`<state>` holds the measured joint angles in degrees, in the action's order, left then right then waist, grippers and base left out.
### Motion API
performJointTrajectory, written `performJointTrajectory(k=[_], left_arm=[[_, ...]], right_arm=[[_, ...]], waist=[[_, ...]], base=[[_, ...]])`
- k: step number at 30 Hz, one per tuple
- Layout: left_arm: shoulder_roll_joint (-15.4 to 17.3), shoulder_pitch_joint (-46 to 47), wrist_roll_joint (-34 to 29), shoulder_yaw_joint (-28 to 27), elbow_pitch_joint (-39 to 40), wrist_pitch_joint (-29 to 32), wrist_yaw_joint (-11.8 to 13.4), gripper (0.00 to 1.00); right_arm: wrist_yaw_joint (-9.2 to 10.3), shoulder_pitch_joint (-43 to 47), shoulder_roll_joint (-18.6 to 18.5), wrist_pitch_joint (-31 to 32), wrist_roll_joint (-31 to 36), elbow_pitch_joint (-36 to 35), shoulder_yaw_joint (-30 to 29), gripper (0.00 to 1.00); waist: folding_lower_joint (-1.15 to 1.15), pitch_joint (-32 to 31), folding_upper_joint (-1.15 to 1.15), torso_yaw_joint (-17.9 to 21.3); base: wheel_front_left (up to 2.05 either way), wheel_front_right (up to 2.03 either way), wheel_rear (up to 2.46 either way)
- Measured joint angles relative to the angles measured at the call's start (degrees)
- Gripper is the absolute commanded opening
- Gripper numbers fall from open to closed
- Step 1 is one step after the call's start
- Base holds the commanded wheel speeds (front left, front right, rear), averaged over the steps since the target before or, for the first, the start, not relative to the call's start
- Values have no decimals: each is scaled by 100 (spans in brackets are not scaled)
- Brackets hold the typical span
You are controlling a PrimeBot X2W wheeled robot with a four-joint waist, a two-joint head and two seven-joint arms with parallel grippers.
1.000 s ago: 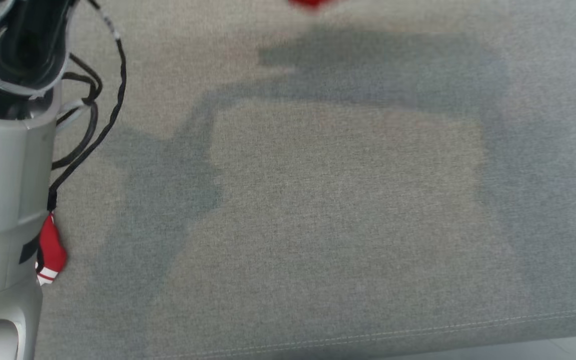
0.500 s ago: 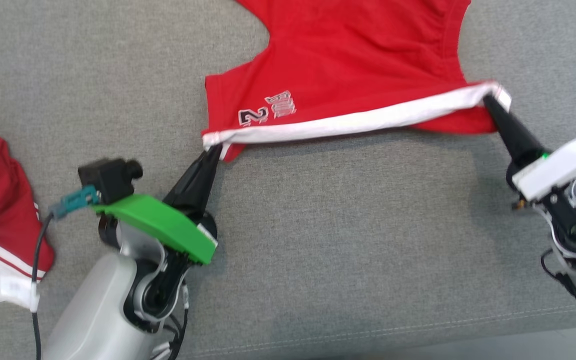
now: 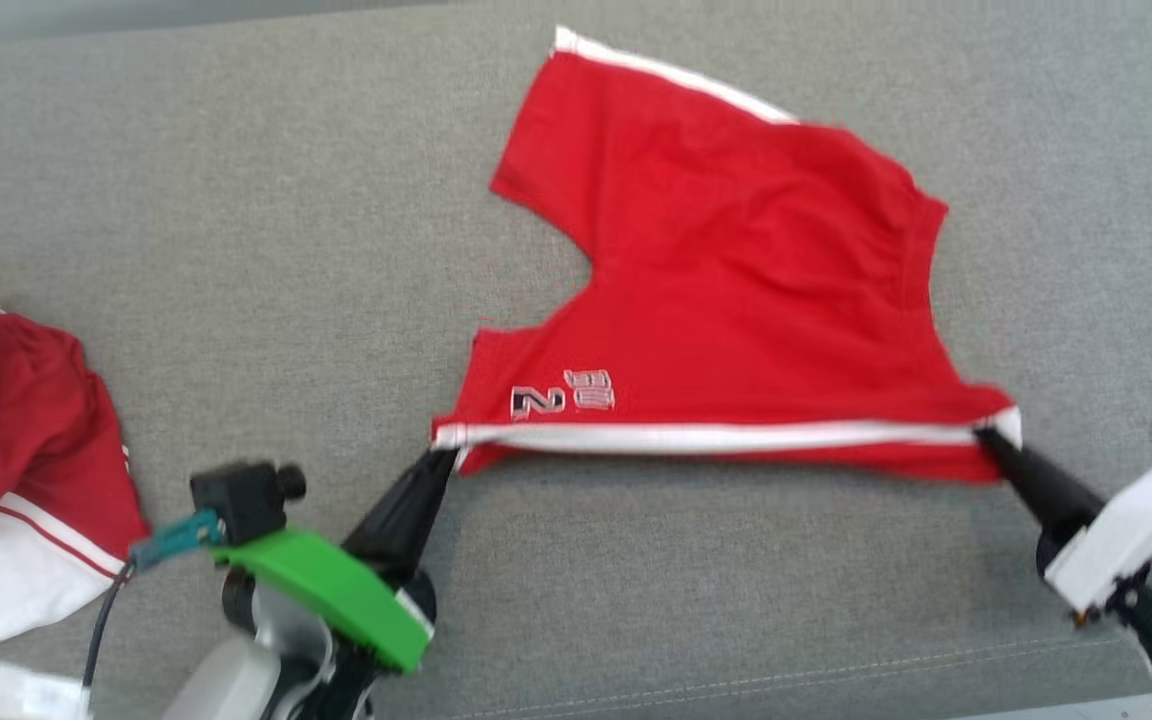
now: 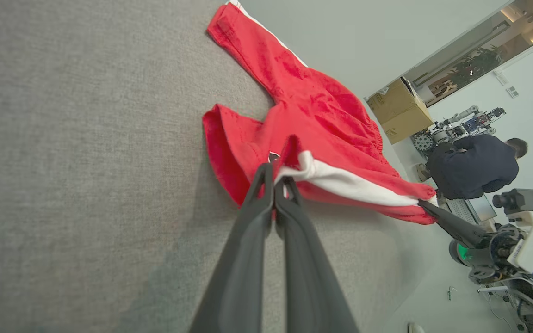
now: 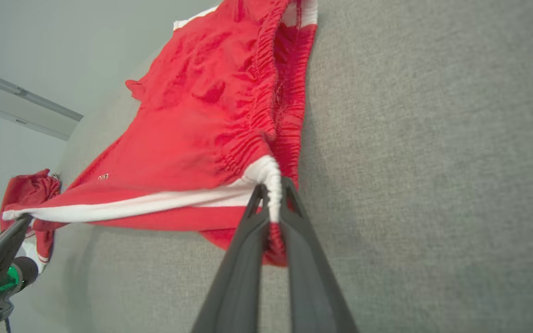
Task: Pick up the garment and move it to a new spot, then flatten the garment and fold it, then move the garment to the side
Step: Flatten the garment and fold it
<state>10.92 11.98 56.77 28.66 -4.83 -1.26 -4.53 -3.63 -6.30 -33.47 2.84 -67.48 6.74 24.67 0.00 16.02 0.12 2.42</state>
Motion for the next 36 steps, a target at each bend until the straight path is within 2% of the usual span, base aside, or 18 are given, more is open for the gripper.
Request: performJointTrajectory(k=[2,8,12,15,20,24,33,36], left_arm=[[81,-308,32,18,-7,4,1,0],[290,-1045,318,-97,200,30,7,0],[571,-1100,278,-164,427,122,8,0],[789,-1023,207,-259,653,183,9,0],[992,-120,81,-274,1133,615,59,0],[1109,848,-33,-243,1301,1160,157,0],[1187,2541,-48,-313,998,2250,639,0],[1215,2984,-89,-349,749,2451,710,0]], right_arm=[[-41,288,-96,56,81,-32,133,0],[-85,1185,-78,96,-116,-279,313,0],[-141,1183,-77,-29,-121,-530,193,0],[-185,1097,97,-178,-281,-761,53,0],[-190,657,336,-332,-638,-1013,-240,0],[-189,258,442,-382,-617,-1031,-316,0],[-192,-764,973,-372,-598,-1028,-122,0],[-207,-1090,1217,-381,-600,-907,-31,0]], waist=[[0,-125,0,-15],[0,-390,0,-50],[0,-333,0,-8],[0,-266,0,85],[0,-78,0,242],[0,146,0,370],[0,722,0,771],[0,892,0,974]], base=[[0,0,0],[0,0,0],[0,0,0],[0,0,0],[0,0,0],[0,0,0],[0,0,0],[0,0,0]])
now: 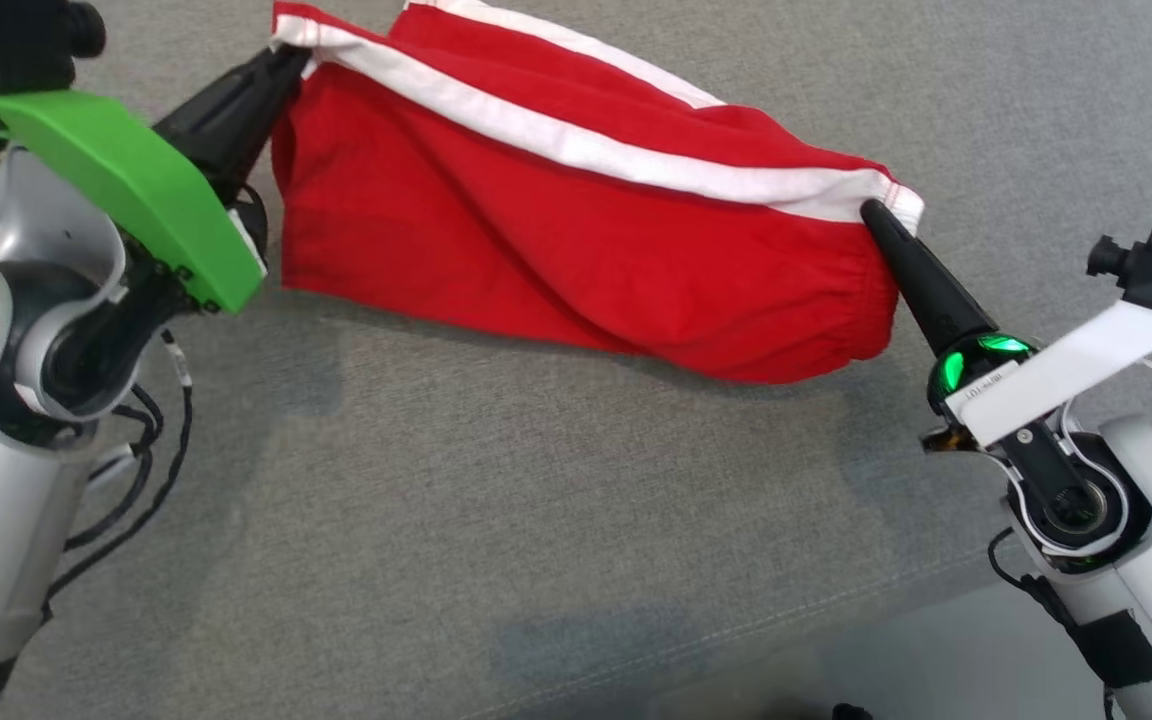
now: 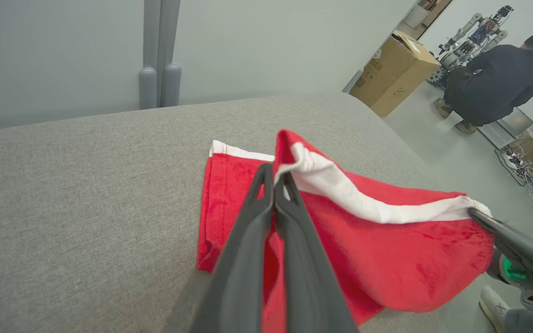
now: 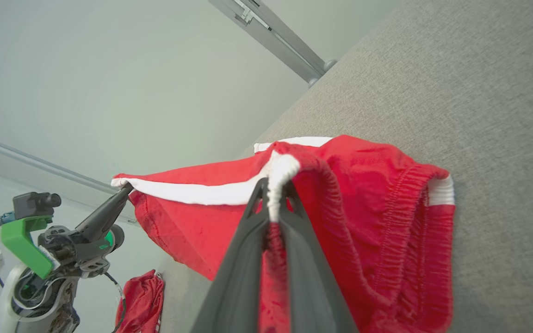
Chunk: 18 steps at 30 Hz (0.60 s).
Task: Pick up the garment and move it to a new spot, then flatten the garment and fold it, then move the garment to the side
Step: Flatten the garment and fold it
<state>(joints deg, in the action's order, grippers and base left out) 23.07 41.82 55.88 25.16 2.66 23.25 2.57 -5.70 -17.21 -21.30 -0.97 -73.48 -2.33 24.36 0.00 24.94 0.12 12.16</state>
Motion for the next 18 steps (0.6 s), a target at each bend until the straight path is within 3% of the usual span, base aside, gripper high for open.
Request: performJointTrajectory(k=[6,18], left_arm=[[192,446,-254,66,-581,371,56,0],[202,1119,-675,310,-1403,652,47,0]], right_arm=[[-35,-394,286,1,92,514,245,0],[-85,-822,828,-108,90,1176,428,0]], waist=[[0,262,0,474],[0,584,0,1321]], base=[[0,0,0],[0,0,0]])
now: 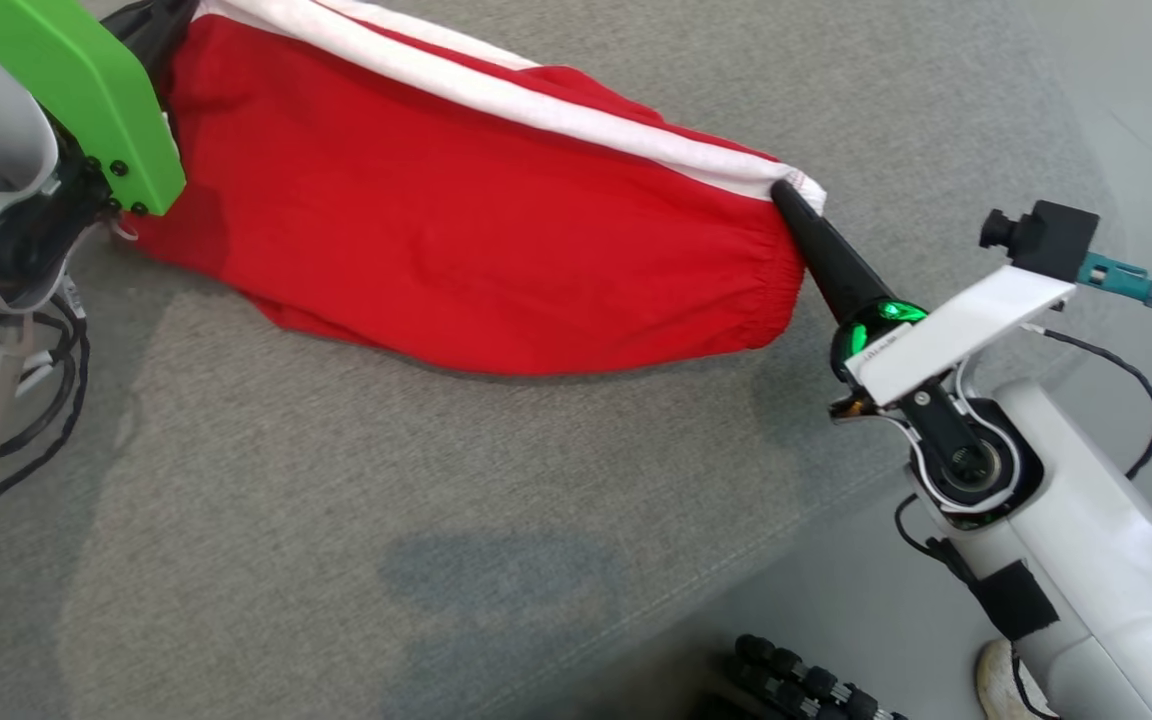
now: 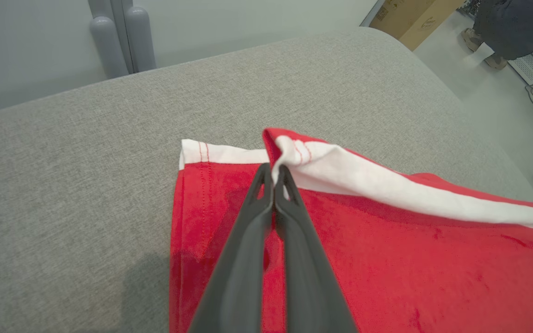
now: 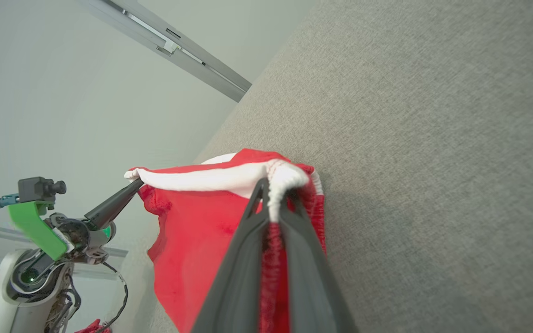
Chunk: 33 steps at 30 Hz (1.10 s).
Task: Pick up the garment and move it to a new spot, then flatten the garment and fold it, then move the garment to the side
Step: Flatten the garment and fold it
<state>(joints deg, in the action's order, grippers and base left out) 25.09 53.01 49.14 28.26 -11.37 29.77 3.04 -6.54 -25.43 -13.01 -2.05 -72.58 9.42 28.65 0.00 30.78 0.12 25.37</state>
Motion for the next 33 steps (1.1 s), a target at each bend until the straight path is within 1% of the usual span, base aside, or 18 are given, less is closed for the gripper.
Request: performJointTrajectory(k=[5,7,14,17,18,19,20,21,22,26,28,31,33], left_arm=[[-9,124,-49,0,-363,-5,-1,0],[-35,194,-51,13,-491,-7,-1,0],[-43,376,-204,54,-791,-93,-9,0],[-55,421,-205,62,-917,-127,-55,0],[-60,433,-214,69,-967,-164,-60,26],[-68,443,-254,90,-1025,-169,-60,55],[-83,445,-307,111,-1083,-220,-59,100],[-112,446,-331,157,-1163,-221,-67,100],[-137,443,-346,208,-1223,-214,-118,100],[-254,425,-344,177,-1414,-438,-160,100],[-322,425,-337,126,-1436,-610,-182,100],[-472,422,-252,-48,-1444,-894,-202,100],[-504,379,-79,-157,-1454,-983,-205,100]], right_arm=[[-1,-209,249,-100,19,135,131,0],[-8,-252,296,-127,30,172,143,0],[-27,-338,374,-229,59,399,190,0],[-51,-415,381,-247,123,474,218,0],[-51,-438,393,-250,152,504,242,18],[-51,-463,407,-285,167,535,266,39],[-52,-474,411,-313,196,555,275,89],[-51,-475,400,-352,241,582,286,100],[-51,-475,391,-370,268,604,286,100],[-51,-475,407,-538,349,656,330,100],[-51,-473,336,-649,411,649,321,100],[-52,-453,104,-759,619,621,332,100],[-52,-416,-131,-826,846,635,379,100]], waist=[[0,45,0,229],[0,47,0,282],[0,9,0,320],[0,-13,0,320],[0,-20,0,319],[0,-27,0,317],[0,-34,0,311],[0,-43,0,298],[0,-52,0,279],[0,-128,0,219],[0,-172,0,170],[0,-256,0,79],[0,-326,0,14]], base=[[0,0,0],[0,0,0],[0,0,0],[0,0,0],[0,0,0],[0,0,0],[0,0,0],[0,0,0],[0,0,0],[0,0,0],[0,0,0],[0,0,0],[0,0,0]])
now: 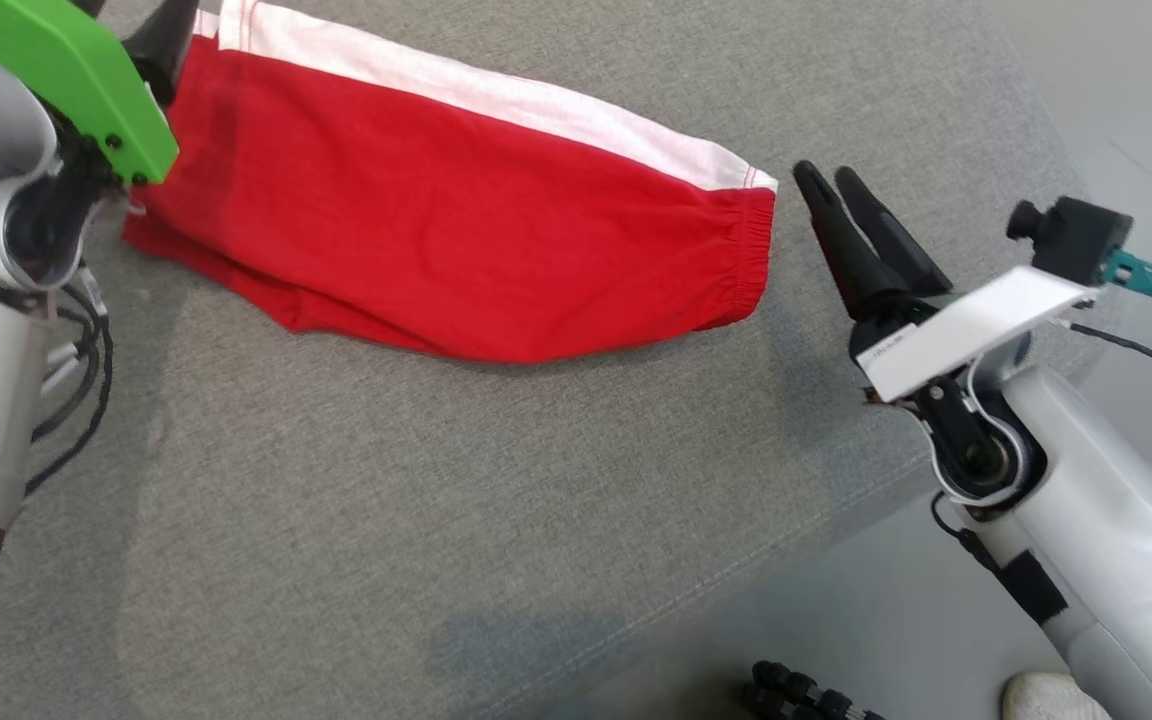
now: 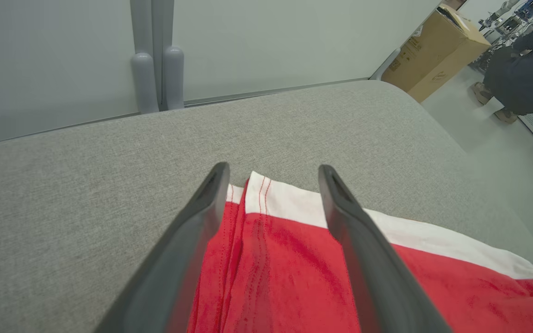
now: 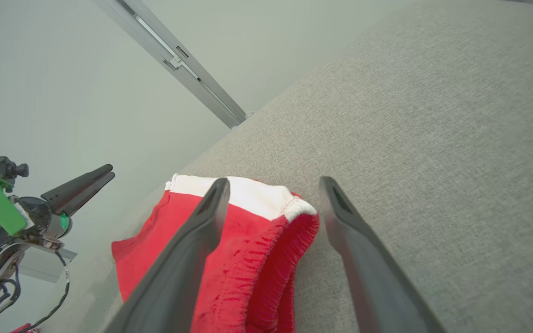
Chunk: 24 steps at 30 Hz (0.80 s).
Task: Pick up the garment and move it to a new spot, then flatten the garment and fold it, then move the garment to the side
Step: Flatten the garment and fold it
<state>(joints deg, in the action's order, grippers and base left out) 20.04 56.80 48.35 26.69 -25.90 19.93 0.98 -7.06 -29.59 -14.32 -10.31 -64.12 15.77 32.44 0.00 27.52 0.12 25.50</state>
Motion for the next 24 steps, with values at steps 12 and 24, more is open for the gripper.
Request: performJointTrajectory(k=[12,24], left_arm=[[-163,-955,-120,337,-123,-320,-36,100],[-401,-1011,-186,532,-89,-255,63,100]], right_arm=[[59,1007,-544,-211,166,0,-269,100],[118,1006,-358,-21,309,-212,181,100]], waist=[[0,-476,0,-624],[0,-538,0,-980]], base=[[0,0,0],[0,0,0]])
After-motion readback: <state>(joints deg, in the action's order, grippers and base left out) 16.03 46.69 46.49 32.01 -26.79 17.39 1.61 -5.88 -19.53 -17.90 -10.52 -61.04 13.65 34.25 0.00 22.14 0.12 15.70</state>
